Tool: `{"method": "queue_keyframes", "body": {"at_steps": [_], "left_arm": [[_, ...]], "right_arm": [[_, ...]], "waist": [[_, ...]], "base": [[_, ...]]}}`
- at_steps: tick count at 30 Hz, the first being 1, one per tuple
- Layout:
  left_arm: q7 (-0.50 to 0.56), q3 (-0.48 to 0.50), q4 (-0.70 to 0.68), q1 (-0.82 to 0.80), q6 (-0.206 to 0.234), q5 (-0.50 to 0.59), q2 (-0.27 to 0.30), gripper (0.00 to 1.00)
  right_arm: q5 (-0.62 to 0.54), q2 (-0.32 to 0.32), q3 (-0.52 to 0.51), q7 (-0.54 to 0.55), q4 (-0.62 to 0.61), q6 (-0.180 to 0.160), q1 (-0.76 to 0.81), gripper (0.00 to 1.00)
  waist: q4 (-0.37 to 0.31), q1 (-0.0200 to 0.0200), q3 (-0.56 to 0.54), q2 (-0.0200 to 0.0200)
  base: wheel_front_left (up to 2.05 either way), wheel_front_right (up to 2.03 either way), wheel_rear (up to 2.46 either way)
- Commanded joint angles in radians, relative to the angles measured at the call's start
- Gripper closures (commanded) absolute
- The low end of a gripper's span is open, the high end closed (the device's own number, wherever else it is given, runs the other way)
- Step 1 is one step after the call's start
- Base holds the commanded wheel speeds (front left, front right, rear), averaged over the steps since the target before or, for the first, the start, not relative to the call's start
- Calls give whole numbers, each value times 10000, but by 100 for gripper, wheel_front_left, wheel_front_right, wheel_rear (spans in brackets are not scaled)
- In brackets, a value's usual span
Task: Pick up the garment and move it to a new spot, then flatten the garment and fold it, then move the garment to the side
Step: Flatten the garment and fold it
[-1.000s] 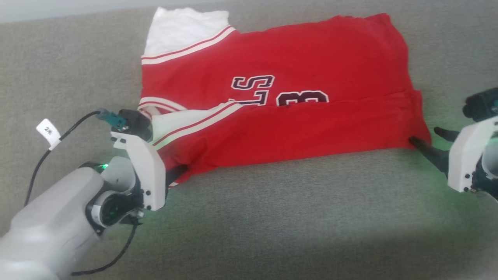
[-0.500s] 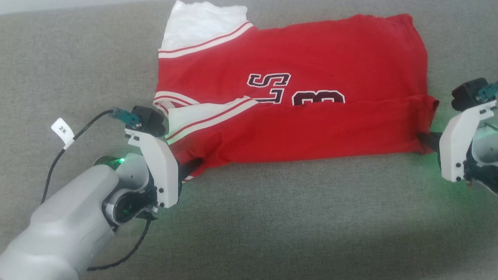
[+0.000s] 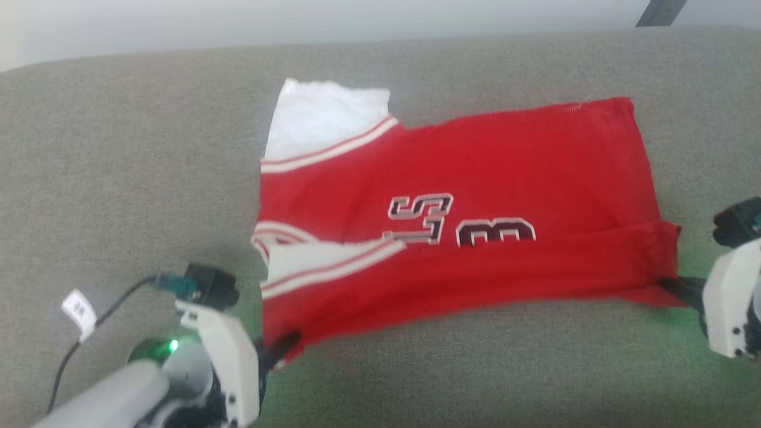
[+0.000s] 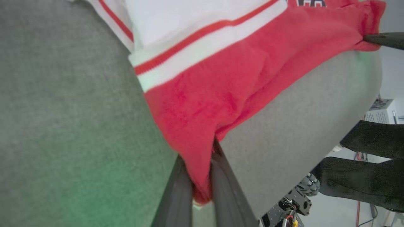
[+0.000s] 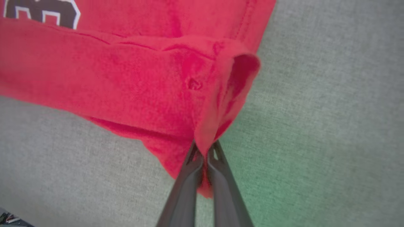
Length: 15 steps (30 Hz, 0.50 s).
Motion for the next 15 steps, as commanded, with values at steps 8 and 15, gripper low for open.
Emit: {"method": "queue_keyframes", "body": {"at_steps": [8,15], "left_arm": [[-571,153,-1668,1144,1001,-47,779,74],[-1250,575,-1789,1151,1449,185,971,0]], "right_arm": [[-61,-600,-595,-466,-719,-15,787,13],[-846,-370,-1636,-2191,-961,-13,979,0]], "waist": [[75,0,-97,-1],[-17,0,-188,-1]], "base": [[0,0,0],[0,0,0]]}}
